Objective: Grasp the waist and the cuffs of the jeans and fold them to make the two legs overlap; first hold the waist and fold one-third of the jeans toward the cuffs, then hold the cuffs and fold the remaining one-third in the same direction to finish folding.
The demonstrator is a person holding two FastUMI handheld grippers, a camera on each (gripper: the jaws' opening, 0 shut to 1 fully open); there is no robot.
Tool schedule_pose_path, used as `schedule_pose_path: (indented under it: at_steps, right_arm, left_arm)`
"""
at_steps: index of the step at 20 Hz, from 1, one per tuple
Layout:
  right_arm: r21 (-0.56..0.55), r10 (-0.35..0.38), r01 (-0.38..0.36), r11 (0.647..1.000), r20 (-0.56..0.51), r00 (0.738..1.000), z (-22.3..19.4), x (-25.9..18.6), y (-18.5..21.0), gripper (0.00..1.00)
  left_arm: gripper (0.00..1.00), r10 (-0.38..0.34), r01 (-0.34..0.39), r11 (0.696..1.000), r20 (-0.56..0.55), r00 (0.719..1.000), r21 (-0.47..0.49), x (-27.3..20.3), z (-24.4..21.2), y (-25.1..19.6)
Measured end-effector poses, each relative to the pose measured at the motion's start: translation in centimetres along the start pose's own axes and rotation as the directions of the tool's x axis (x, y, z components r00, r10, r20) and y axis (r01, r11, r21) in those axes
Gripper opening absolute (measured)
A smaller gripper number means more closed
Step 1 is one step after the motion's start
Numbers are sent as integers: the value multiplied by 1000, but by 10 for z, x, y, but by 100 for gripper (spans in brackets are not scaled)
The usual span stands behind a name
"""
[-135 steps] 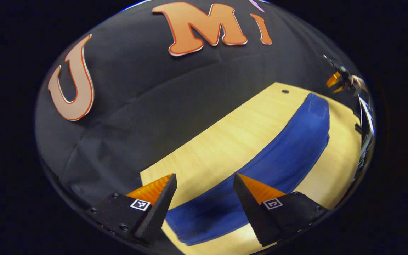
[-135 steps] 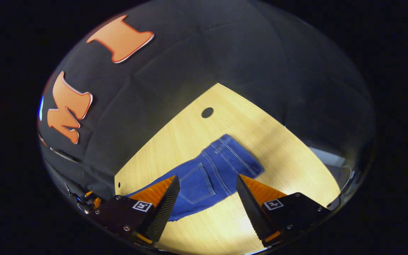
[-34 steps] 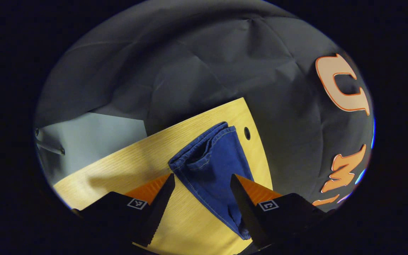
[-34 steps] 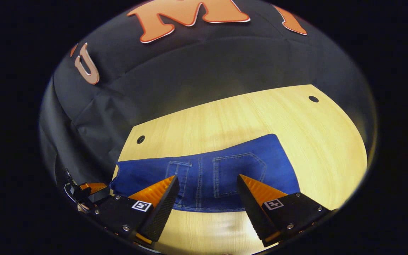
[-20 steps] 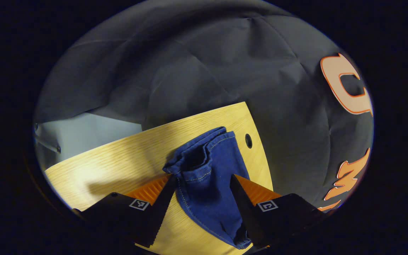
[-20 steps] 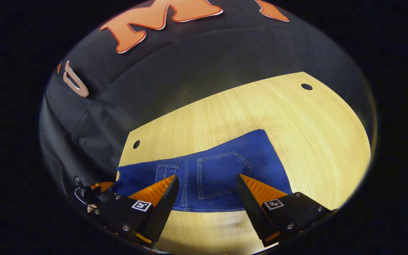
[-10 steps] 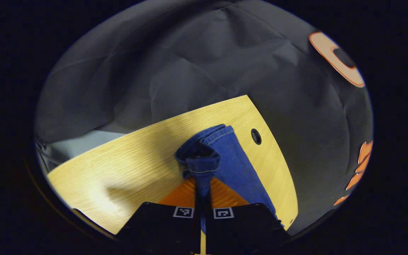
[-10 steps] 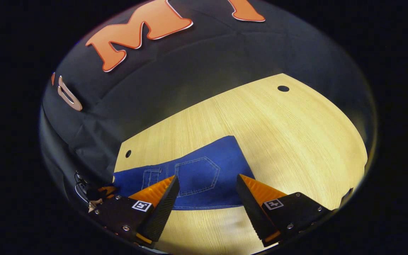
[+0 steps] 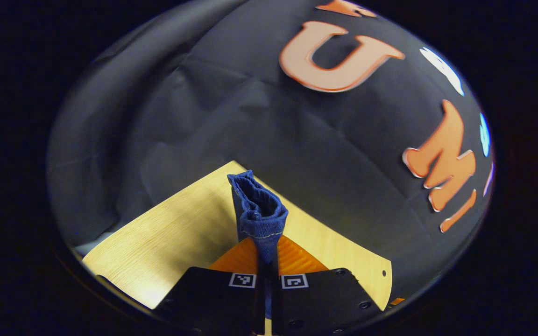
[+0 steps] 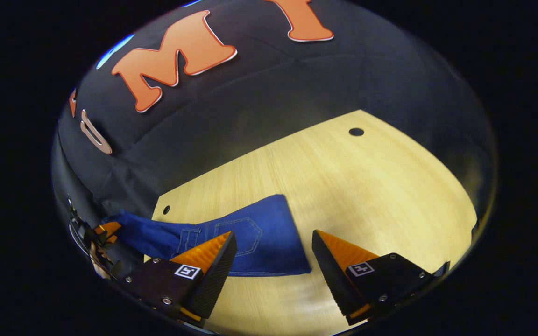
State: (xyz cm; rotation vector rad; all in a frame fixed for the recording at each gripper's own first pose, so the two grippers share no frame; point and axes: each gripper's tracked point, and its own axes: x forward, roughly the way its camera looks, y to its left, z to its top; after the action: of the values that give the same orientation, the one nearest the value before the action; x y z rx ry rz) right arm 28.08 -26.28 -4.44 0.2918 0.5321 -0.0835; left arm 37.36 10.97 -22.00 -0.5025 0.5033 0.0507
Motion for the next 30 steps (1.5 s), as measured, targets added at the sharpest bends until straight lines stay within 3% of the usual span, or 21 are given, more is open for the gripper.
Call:
schedule_pose_path:
  at_steps: [4,8,11,14,18,22,26,30]
  right_arm:
    - [-73,9,-3,997,90,996,37,-28,-17,99]
    - [-89,50,-38,995,142,989,57,-62,-32,99]
    - [-99,62,-46,994,156,986,57,-81,-49,98]
    - [-106,21,-5,994,155,988,47,-99,-85,99]
    - [-49,-24,30,998,122,992,29,-104,-121,98]
    - [-28,-66,68,997,95,993,11,-106,-144,99]
    - [-28,-79,81,996,64,995,-3,-109,-151,99]
    - [-37,-90,92,995,59,994,-7,-112,-154,99]
  left_arm:
    - [5,-89,86,985,15,996,152,-22,-15,-105]
    - [6,-168,172,963,-33,985,209,-31,-58,-187]
    - [6,-202,218,940,-89,975,263,-29,-103,-237]
    - [6,-210,257,910,-173,962,327,-16,-166,-276]
    - [5,-154,261,876,-279,948,405,28,-247,-301]
    - [2,-55,230,814,-323,945,533,50,-320,-288]
    - [5,36,179,719,-293,955,672,59,-348,-274]
    - [5,83,168,679,-303,949,714,57,-369,-267]
